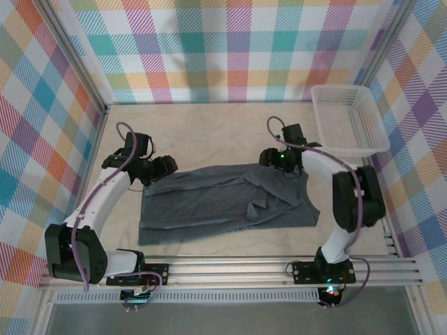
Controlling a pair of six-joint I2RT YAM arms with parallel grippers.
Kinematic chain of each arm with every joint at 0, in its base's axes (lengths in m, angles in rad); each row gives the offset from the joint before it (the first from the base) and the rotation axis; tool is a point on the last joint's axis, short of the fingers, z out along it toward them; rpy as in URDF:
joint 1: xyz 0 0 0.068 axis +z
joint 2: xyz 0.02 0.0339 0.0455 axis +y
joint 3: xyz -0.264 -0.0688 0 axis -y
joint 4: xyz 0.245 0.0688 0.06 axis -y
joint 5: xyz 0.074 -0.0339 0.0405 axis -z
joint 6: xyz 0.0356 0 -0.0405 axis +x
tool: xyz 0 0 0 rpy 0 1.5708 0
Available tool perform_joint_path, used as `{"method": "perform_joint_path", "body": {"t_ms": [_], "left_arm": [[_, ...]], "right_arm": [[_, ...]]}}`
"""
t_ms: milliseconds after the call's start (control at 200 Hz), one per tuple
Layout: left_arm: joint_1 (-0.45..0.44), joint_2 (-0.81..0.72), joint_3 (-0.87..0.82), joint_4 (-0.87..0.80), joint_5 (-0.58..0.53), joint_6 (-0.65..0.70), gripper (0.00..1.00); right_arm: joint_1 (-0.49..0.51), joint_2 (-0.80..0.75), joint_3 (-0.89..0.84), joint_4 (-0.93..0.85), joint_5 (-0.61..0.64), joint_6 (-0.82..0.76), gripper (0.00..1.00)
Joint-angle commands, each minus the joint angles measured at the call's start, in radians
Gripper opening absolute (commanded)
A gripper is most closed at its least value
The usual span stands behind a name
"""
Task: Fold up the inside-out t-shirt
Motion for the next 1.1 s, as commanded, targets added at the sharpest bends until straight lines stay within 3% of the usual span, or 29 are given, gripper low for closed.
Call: {"method": "perform_joint_path", "body": {"t_ms": [0, 130, 260, 305, 435, 595, 685, 770, 805, 850, 965, 1095], "left_arm": [[-0.01, -0.031, 0.014, -0.013, 0.01, 0.023, 0.72], [-0.013, -0.025, 0.003, -0.023, -0.053, 0.025, 0.72], [-0.012, 0.011, -0.002, -0.03, -0.079, 0.025, 0.71], [-0.011, 0.019, -0.003, -0.029, -0.08, 0.025, 0.72], [-0.012, 0.026, 0.001, -0.035, -0.092, 0.029, 0.72], [-0.013, 0.027, -0.008, -0.009, -0.068, 0.017, 0.72], [-0.023, 0.033, -0.015, 0.013, -0.078, -0.01, 0.72], [-0.053, 0.04, -0.015, 0.012, -0.11, -0.035, 0.71], [-0.074, 0.043, -0.017, 0.011, -0.127, -0.049, 0.64], [-0.106, 0.047, -0.023, 0.009, -0.143, -0.075, 0.54], [-0.205, 0.081, -0.042, 0.003, -0.185, -0.138, 0.0], [-0.268, 0.134, -0.077, 0.059, -0.165, -0.182, 0.0]], "right_arm": [[0.009, 0.064, 0.063, -0.04, -0.085, -0.041, 0.61], [0.017, 0.062, 0.052, -0.008, -0.135, -0.023, 0.39], [0.018, 0.052, 0.035, -0.026, -0.166, -0.029, 0.06], [0.017, 0.033, 0.019, -0.033, -0.166, -0.027, 0.0], [0.04, -0.105, -0.08, -0.037, -0.186, 0.005, 0.0], [0.221, -0.331, -0.357, 0.012, -0.185, 0.121, 0.0], [0.249, -0.453, -0.401, -0.014, -0.184, 0.167, 0.37], [0.235, -0.576, -0.357, -0.143, 0.05, 0.196, 0.57], [0.207, -0.609, -0.346, -0.184, 0.148, 0.227, 0.59], [0.151, -0.629, -0.349, -0.19, 0.188, 0.254, 0.56], [0.029, -0.55, -0.352, -0.145, 0.201, 0.236, 0.43], [-0.012, -0.353, -0.265, -0.137, 0.193, 0.143, 0.17]]}}
